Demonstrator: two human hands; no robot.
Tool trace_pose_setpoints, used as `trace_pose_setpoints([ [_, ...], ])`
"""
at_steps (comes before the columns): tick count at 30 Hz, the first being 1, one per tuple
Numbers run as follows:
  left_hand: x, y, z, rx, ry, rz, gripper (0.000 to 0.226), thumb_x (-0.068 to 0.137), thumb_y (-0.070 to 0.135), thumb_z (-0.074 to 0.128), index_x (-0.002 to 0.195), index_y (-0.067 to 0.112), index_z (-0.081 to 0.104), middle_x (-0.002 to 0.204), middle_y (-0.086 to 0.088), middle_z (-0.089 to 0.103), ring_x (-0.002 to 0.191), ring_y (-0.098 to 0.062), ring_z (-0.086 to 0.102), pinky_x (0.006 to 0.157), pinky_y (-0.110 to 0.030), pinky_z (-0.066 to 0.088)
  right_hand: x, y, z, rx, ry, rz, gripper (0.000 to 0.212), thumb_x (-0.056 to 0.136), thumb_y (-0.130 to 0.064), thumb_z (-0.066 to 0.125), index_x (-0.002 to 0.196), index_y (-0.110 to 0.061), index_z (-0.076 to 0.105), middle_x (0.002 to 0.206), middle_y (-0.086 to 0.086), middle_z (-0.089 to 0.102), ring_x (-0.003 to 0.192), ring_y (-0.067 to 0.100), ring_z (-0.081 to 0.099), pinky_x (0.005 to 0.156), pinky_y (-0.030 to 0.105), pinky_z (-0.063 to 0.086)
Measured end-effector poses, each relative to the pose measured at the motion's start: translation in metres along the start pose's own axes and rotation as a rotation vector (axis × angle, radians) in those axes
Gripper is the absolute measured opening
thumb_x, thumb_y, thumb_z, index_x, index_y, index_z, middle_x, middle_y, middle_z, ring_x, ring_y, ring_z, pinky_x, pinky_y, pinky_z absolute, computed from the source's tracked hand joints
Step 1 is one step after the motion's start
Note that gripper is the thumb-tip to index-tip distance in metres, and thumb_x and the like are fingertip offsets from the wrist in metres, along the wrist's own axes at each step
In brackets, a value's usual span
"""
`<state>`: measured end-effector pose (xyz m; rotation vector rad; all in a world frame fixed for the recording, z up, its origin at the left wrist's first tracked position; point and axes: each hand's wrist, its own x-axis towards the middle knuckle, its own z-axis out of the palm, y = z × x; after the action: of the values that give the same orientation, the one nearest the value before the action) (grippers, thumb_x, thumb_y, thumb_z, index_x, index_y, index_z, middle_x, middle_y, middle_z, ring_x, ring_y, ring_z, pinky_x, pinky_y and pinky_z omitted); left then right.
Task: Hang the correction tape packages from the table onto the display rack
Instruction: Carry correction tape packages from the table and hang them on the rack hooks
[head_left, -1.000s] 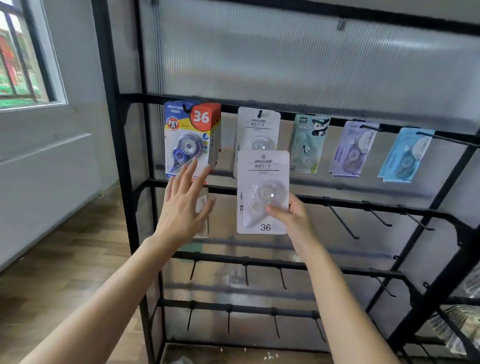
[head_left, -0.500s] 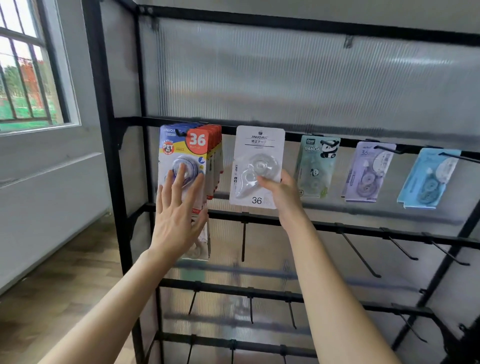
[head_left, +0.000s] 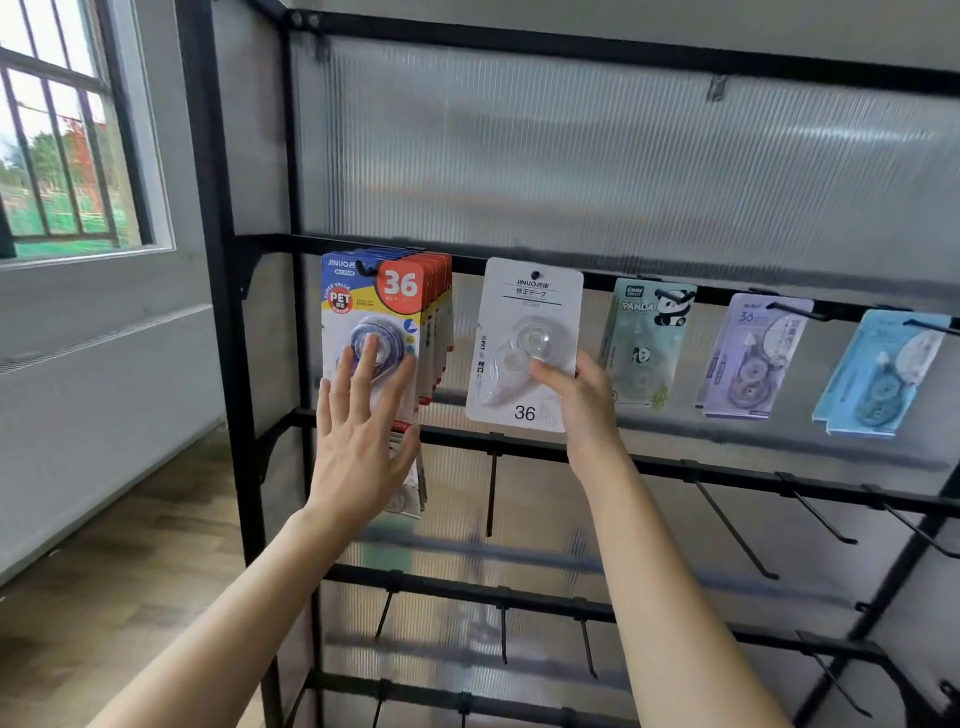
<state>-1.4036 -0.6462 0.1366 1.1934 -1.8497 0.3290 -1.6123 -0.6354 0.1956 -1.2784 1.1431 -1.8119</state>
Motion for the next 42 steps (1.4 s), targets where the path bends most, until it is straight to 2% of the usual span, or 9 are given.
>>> trace_pose_setpoints([
  [5,-0.001,0.000,-0.002,-0.005,-0.009,-0.002,0.063,0.088,0.032,0.049,0.147,0.021,0.031,0.154,0.002,-0.003,0.146,-0.025,-0.003,0.114,-0.048,0.004,0.001,-0.003,0.003,-0.062,0.050,0.028,0.017,0.083,-0.012,0.068,0.098,-0.016,0.062,0.090,-0.007,0.066,0.077,0.004,0.061,0.057,0.013,0.044],
  [10,-0.004,0.000,-0.006,-0.008,-0.038,-0.002,0.062,0.091,0.028,0.053,0.148,0.022,0.030,0.156,0.002,-0.006,0.146,-0.025,-0.007,0.115,-0.042,-0.002,-0.012,0.014,0.001,-0.293,0.211,0.021,0.042,0.080,-0.030,0.074,0.107,-0.007,0.051,0.102,0.005,0.061,0.087,0.019,0.058,0.069,0.027,0.046],
  [13,-0.013,0.003,-0.010,-0.037,-0.079,-0.028,0.067,0.091,0.024,0.059,0.149,0.024,0.026,0.156,0.002,-0.011,0.145,-0.019,-0.015,0.114,-0.034,-0.009,-0.031,0.029,-0.003,-0.400,0.263,-0.033,0.053,0.082,-0.029,0.073,0.122,-0.007,0.046,0.117,0.007,0.059,0.096,0.019,0.058,0.061,0.015,0.040],
  [18,-0.045,0.006,-0.020,-0.054,-0.148,-0.047,0.064,0.090,0.032,0.049,0.149,0.023,0.025,0.155,0.001,-0.010,0.142,-0.017,-0.014,0.114,-0.035,-0.006,-0.075,0.046,-0.005,-0.616,0.267,-0.109,0.058,0.088,-0.022,0.065,0.138,-0.007,0.038,0.140,0.010,0.044,0.127,0.024,0.043,0.095,0.025,0.038],
  [21,-0.070,0.003,-0.028,-0.062,-0.217,-0.080,0.069,0.093,0.030,0.055,0.150,0.028,0.016,0.154,0.003,-0.014,0.141,-0.014,-0.017,0.114,-0.035,-0.008,-0.107,0.055,-0.005,-0.759,0.196,-0.060,0.064,0.091,-0.024,0.060,0.145,-0.008,0.030,0.149,0.012,0.034,0.138,0.026,0.033,0.111,0.040,0.031],
  [26,-0.128,-0.002,-0.050,-0.077,-0.298,-0.125,0.077,0.091,0.029,0.057,0.147,0.036,0.003,0.152,0.008,-0.018,0.140,-0.010,-0.019,0.115,-0.037,-0.006,-0.176,0.074,-0.007,-0.977,0.019,-0.076,0.065,0.094,-0.030,0.056,0.148,-0.010,0.027,0.153,0.013,0.029,0.142,0.027,0.026,0.115,0.044,0.025],
  [31,-0.198,-0.007,-0.077,-0.065,-0.386,-0.219,0.072,0.092,0.034,0.054,0.150,0.032,0.010,0.155,0.004,-0.013,0.139,-0.009,-0.017,0.113,-0.032,-0.009,-0.244,0.093,-0.009,-1.179,-0.187,-0.038,0.069,0.094,-0.038,0.053,0.150,-0.018,0.019,0.156,0.012,0.021,0.144,0.028,0.017,0.116,0.042,0.014],
  [35,-0.250,-0.007,-0.107,-0.036,-0.433,-0.332,0.072,0.092,0.032,0.054,0.151,0.029,0.013,0.159,-0.002,-0.005,0.146,-0.021,-0.007,0.116,-0.038,-0.003,-0.287,0.100,-0.003,-1.260,-0.355,-0.030,0.070,0.095,-0.039,0.049,0.152,-0.022,0.012,0.158,0.011,0.012,0.146,0.027,0.011,0.117,0.043,0.011],
  [42,-0.334,0.004,-0.171,0.043,-0.424,-0.515,0.071,0.093,0.037,0.052,0.151,0.031,0.011,0.160,-0.002,-0.001,0.146,-0.021,-0.006,0.116,-0.039,-0.005,-0.357,0.094,0.008,-1.288,-0.604,-0.102,0.071,0.095,-0.042,0.045,0.152,-0.028,0.004,0.160,0.008,0.002,0.147,0.025,0.000,0.117,0.041,-0.001],
])
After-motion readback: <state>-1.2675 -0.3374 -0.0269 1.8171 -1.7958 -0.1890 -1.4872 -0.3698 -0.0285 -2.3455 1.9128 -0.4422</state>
